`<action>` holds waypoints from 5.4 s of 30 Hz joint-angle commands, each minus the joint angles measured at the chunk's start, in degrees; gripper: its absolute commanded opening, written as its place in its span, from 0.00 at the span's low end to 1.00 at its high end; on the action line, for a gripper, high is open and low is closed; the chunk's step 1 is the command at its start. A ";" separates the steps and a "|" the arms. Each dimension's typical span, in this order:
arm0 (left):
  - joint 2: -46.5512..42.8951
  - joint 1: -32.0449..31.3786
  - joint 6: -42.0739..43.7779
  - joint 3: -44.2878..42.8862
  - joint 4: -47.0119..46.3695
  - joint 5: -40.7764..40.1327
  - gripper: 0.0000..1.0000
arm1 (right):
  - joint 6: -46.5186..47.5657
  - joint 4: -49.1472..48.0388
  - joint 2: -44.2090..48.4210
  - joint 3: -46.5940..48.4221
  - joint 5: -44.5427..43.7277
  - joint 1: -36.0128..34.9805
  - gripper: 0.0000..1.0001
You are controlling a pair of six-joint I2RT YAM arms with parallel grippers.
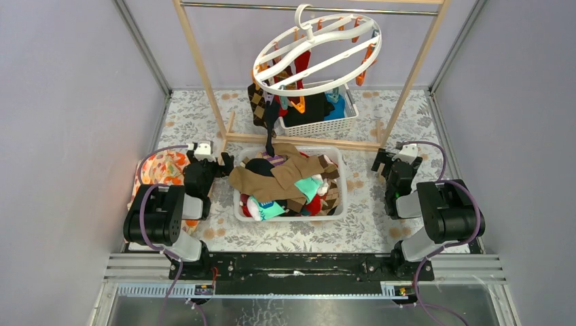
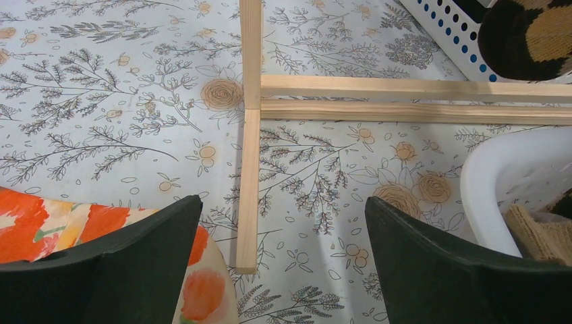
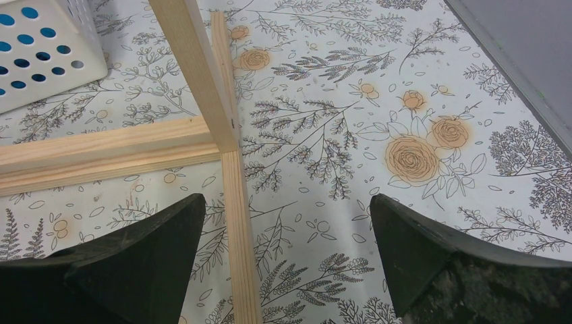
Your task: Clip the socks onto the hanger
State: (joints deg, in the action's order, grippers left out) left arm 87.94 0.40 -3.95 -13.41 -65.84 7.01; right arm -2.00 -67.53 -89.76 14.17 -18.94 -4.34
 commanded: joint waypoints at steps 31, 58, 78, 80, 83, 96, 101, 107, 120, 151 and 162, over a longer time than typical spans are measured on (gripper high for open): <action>-16.84 7.78 1.41 -56.72 99.26 32.25 0.99 | -35.96 -2.23 13.96 26.16 47.96 -23.17 0.69; -20.88 7.81 -0.45 -61.67 106.42 37.17 0.97 | 22.59 -10.84 1.16 41.55 -4.38 -52.73 0.39; -22.32 7.79 0.49 -60.96 106.63 38.75 0.97 | 30.67 -12.69 -1.78 45.65 -7.59 -54.44 0.51; -22.46 7.82 0.52 -61.05 106.63 38.79 0.97 | 30.92 -13.19 -2.11 45.90 -7.63 -54.50 0.48; -22.76 7.83 0.44 -61.07 106.63 38.90 0.97 | 31.80 -15.10 -2.72 46.43 -8.64 -54.61 0.40; -24.04 7.81 -2.51 -64.10 106.62 44.50 0.97 | 31.74 -15.38 -1.98 46.03 -8.72 -56.49 0.00; -24.21 7.70 -8.47 -68.90 105.54 49.46 0.97 | 29.18 -15.12 -2.73 46.16 -9.57 -57.87 0.00; -24.17 1.04 -18.66 -71.85 96.48 49.63 0.97 | 25.63 -15.82 -3.19 45.49 -10.58 -59.19 0.00; -13.17 -13.95 -22.82 -81.24 90.85 39.02 0.81 | 23.13 -17.22 -2.06 44.33 -11.02 -59.56 0.00; -9.85 -16.22 -27.72 -79.20 79.25 39.30 0.57 | 18.22 -10.91 -0.81 44.62 -8.59 -59.57 0.00; -9.37 -16.31 -27.38 -78.66 78.45 37.69 0.34 | 16.45 -4.68 0.31 45.53 -7.66 -59.55 0.01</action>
State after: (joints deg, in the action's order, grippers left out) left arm 78.26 -15.18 -31.66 -91.44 20.12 46.02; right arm 16.14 -76.95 -91.31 57.95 -30.57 -62.59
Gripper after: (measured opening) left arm 0.433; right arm 0.088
